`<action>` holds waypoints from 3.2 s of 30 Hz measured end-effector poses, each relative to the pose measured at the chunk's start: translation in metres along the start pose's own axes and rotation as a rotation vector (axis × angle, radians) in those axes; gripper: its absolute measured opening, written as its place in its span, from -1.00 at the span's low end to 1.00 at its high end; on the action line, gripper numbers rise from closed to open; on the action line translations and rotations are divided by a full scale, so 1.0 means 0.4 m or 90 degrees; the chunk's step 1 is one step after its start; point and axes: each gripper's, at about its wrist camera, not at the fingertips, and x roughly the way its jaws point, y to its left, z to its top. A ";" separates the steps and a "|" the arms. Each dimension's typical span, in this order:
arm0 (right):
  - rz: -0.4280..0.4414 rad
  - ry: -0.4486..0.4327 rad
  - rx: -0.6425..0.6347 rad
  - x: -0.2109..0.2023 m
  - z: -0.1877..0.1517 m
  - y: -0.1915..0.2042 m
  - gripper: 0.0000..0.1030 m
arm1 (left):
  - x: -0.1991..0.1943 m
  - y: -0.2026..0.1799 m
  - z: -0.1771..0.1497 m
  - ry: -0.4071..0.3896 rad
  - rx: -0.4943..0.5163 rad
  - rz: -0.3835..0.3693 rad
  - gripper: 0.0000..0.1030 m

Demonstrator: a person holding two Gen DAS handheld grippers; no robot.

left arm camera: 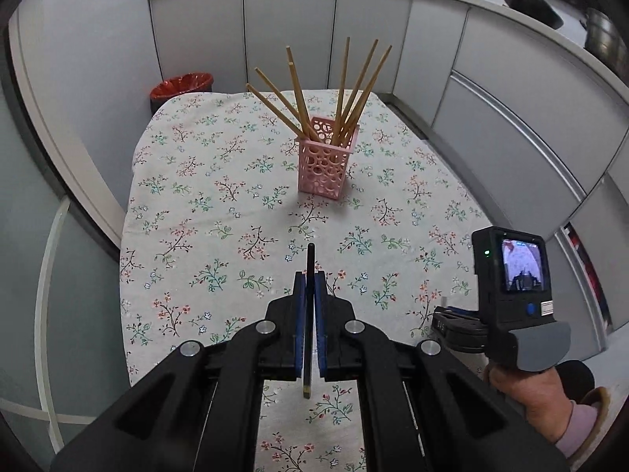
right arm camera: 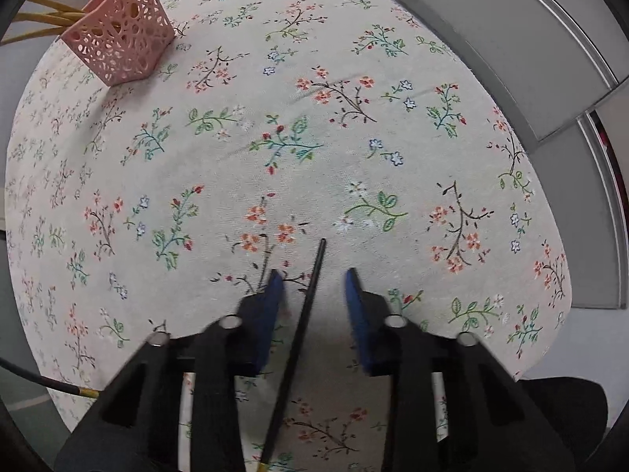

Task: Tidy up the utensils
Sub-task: 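Lift both black chopsticks and carry them above the pink holder, then open both grippers to drop the black chopsticks into the pink holder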

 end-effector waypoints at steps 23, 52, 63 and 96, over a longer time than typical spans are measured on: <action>0.198 -0.309 -0.032 -0.348 0.037 -0.095 -0.94 | -0.145 -0.043 0.029 -0.105 -0.012 0.004 -0.91; 0.250 -0.427 -0.058 -0.645 0.140 -0.181 -0.94 | -0.233 -0.143 0.260 -0.201 0.002 -0.021 -0.91; 0.279 -0.464 -0.061 -0.673 0.272 -0.153 -0.94 | -0.088 -0.109 0.506 -0.238 -0.024 0.004 -0.91; 0.295 -0.472 -0.161 -0.551 0.410 0.190 -0.93 | -0.010 0.174 0.373 -0.304 -0.174 0.047 -0.33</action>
